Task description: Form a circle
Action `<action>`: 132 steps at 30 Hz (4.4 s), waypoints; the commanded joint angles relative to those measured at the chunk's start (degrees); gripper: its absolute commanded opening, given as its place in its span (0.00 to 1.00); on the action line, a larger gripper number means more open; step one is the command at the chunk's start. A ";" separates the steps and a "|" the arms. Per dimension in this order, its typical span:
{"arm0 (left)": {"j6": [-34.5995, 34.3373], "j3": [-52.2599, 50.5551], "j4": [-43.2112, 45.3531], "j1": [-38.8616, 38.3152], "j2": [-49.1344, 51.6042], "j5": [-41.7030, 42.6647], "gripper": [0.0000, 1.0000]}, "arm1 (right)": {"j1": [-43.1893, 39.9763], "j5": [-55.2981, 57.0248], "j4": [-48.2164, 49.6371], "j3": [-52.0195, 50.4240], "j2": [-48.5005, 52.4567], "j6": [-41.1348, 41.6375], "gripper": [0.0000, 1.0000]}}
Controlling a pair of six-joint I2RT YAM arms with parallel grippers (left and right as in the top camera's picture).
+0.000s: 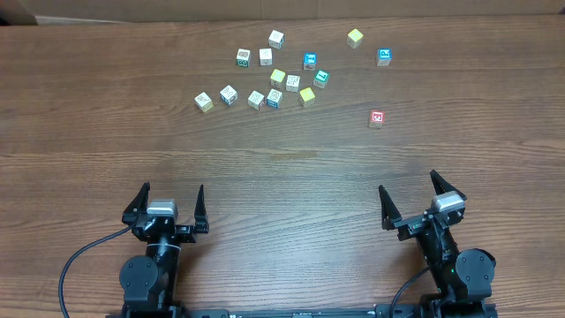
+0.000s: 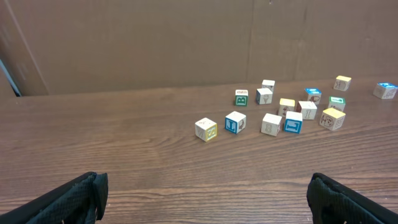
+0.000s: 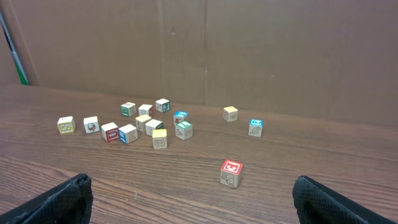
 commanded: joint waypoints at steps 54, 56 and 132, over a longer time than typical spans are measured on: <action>0.92 -0.20 -0.09 -0.17 -0.61 -0.33 0.99 | -0.11 -0.02 0.31 -0.57 -0.61 -0.20 1.00; 0.92 -0.20 -0.11 -0.17 -0.61 -0.35 1.00 | -0.11 -0.02 0.31 -0.57 -0.61 -0.20 1.00; 1.31 12.96 2.82 -0.15 4.61 1.16 1.00 | -0.11 -0.02 0.31 -0.57 -0.61 -0.20 1.00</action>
